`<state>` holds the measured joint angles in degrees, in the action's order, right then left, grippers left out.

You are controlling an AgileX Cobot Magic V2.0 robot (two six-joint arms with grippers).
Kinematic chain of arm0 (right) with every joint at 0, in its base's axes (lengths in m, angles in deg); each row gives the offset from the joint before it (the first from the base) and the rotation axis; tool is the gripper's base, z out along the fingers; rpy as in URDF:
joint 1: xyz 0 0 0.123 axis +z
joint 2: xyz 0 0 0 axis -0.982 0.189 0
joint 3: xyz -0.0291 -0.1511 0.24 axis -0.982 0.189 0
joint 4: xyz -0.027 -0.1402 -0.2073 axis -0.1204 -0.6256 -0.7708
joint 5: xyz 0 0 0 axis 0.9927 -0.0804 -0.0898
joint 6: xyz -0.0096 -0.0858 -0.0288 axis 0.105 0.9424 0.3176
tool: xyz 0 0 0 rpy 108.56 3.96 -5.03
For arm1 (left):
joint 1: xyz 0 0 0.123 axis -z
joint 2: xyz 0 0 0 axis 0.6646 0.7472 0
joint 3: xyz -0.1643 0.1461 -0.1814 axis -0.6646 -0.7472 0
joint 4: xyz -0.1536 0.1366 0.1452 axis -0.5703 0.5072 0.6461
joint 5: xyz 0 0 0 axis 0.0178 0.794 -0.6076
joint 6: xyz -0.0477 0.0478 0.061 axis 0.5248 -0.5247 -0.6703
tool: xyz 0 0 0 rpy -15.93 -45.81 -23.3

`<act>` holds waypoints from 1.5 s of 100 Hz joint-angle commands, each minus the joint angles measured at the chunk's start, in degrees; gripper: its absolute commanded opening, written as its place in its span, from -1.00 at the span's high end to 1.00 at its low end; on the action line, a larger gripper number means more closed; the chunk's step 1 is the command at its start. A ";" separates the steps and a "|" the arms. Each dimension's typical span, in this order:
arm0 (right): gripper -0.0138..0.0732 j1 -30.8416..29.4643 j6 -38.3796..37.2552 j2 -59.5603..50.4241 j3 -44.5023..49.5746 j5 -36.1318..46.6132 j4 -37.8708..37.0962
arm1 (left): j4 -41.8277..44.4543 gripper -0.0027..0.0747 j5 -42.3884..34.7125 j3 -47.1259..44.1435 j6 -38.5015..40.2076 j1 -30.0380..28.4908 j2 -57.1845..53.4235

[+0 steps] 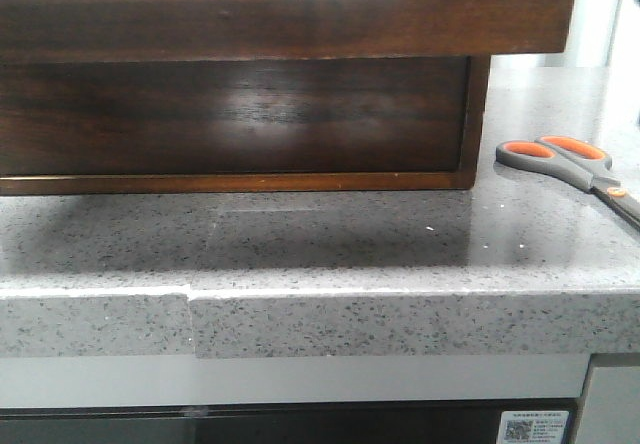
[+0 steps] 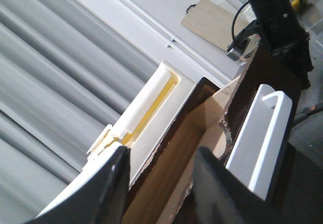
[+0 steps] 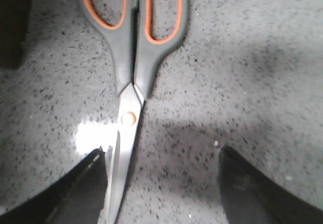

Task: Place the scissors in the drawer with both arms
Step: 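Reach the right gripper down and grasp the orange-handled scissors at the pivot, then lift the scissors with the right gripper and carry them over the open drawer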

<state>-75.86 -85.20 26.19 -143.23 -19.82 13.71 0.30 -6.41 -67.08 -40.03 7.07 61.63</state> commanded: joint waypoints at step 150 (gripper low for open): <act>0.84 5.08 -1.30 17.72 -14.68 -11.12 -1.88 | -4.42 0.45 0.76 1.91 0.95 0.44 0.41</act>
<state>-70.79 -86.31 45.54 -156.79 -31.12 11.08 -3.15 -3.12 -67.08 -40.03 7.07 61.63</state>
